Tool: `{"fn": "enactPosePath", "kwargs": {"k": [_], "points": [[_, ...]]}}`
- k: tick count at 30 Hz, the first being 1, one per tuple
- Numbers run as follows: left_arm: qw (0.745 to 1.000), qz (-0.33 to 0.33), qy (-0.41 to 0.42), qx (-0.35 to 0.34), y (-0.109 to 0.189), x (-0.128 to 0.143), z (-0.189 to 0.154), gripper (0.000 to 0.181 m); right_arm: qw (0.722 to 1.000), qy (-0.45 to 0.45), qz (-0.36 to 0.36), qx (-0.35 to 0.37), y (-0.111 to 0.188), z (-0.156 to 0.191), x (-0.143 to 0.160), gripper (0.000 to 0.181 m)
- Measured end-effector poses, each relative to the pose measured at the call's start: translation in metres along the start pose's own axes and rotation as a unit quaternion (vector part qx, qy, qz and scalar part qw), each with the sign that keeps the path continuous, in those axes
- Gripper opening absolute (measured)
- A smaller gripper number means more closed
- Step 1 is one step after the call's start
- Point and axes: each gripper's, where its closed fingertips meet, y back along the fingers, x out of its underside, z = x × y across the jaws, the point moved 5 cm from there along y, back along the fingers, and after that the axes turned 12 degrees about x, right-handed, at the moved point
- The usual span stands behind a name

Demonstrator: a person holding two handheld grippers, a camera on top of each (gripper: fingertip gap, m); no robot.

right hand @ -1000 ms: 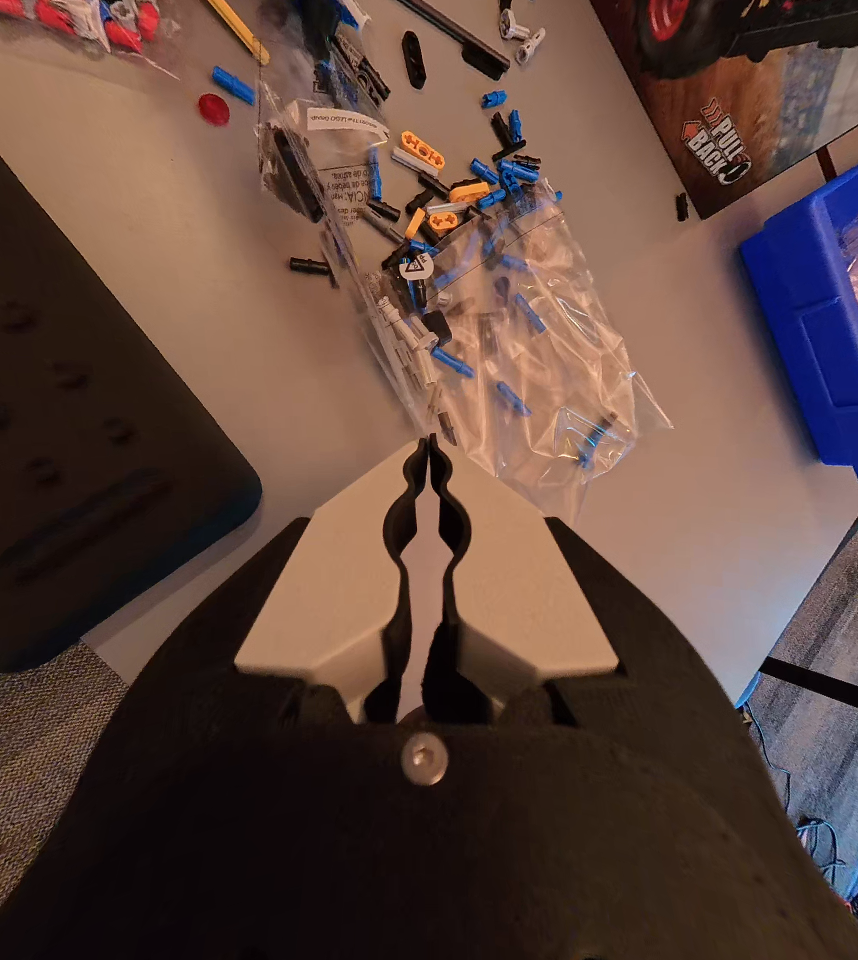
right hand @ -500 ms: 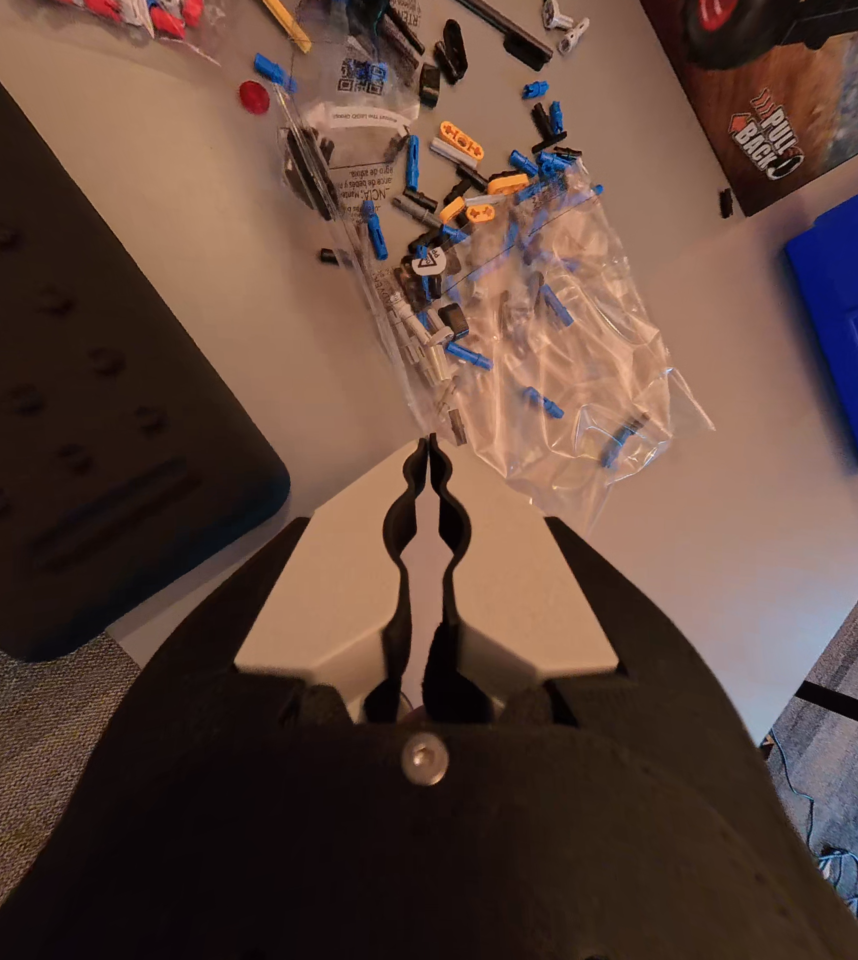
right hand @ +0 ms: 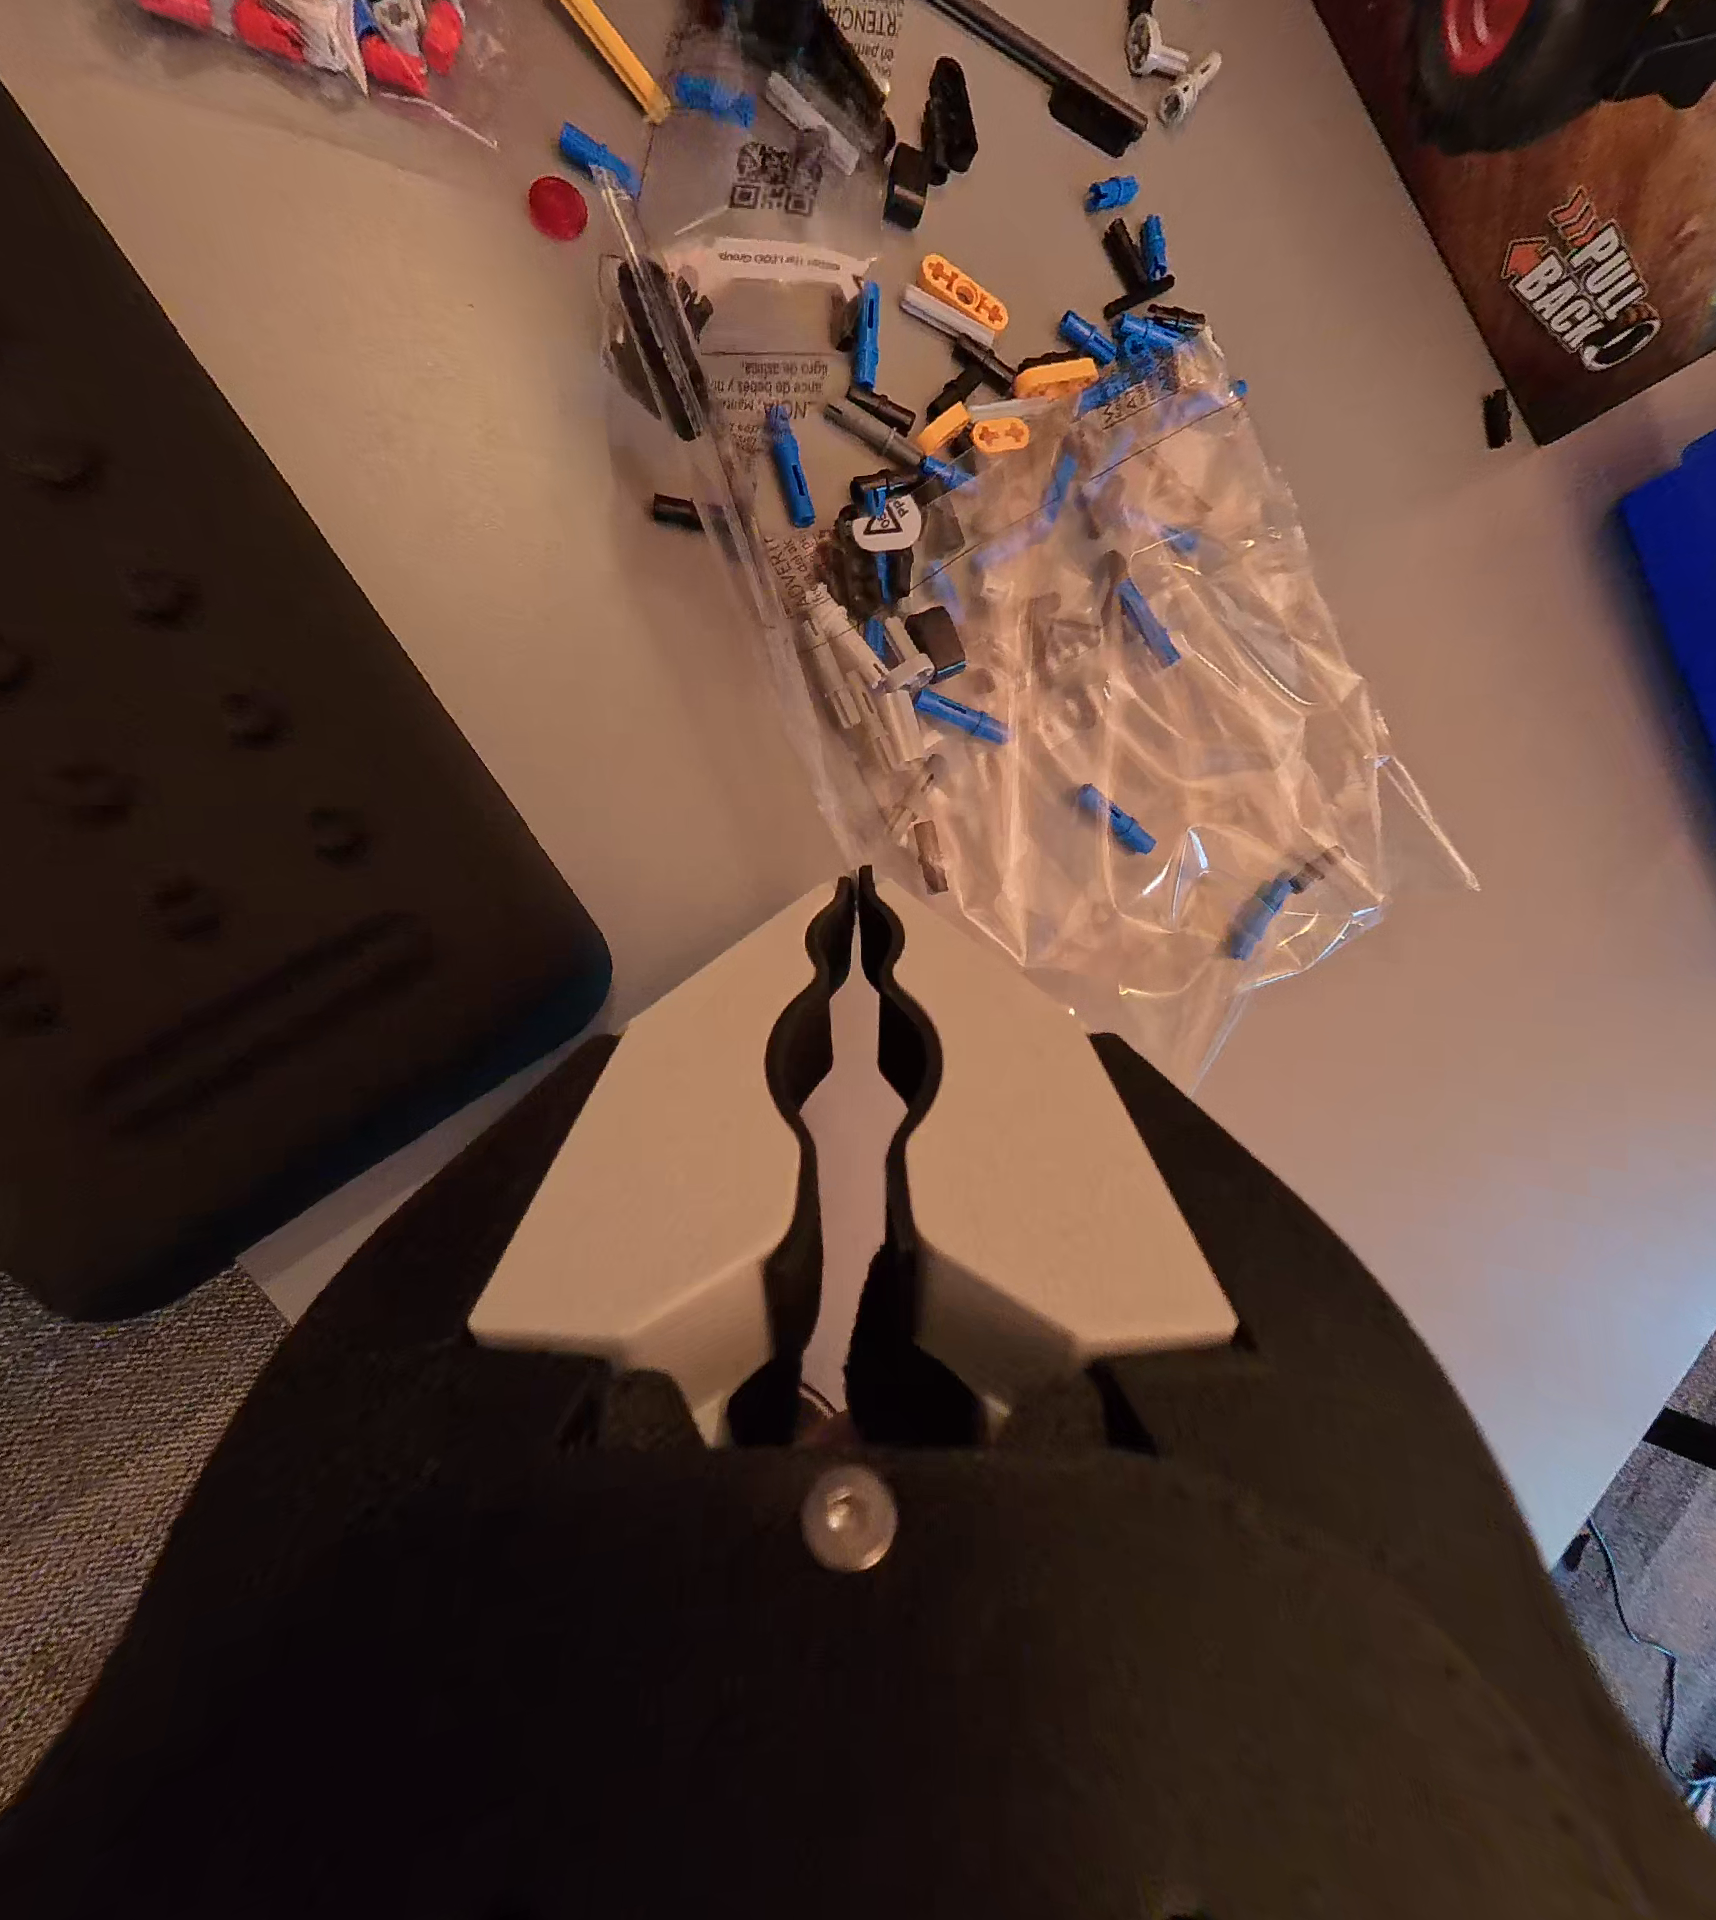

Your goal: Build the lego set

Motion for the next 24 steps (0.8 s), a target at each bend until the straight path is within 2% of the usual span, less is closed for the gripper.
{"fn": "enactPosePath", "kwargs": {"k": [4, 12, 19, 24], "points": [[1.000, -0.004, 0.001, -0.011, 0.004, 0.000, 0.002, 0.020, 1.000, -0.006, -0.008, -0.001, 0.001, 0.000, -0.002, 0.004], [0.999, -0.018, -0.001, -0.043, 0.025, 0.000, 0.005, 0.022, 1.000, -0.020, -0.024, -0.002, 0.010, -0.001, -0.006, 0.027], [0.994, -0.051, -0.002, -0.097, 0.062, 0.010, -0.001, 0.024, 0.997, -0.044, -0.070, -0.008, 0.024, -0.001, -0.020, 0.033], [0.987, -0.073, 0.001, -0.146, 0.097, 0.029, -0.012, 0.021, 0.993, -0.053, -0.102, -0.016, 0.025, 0.006, -0.038, 0.033]]}}
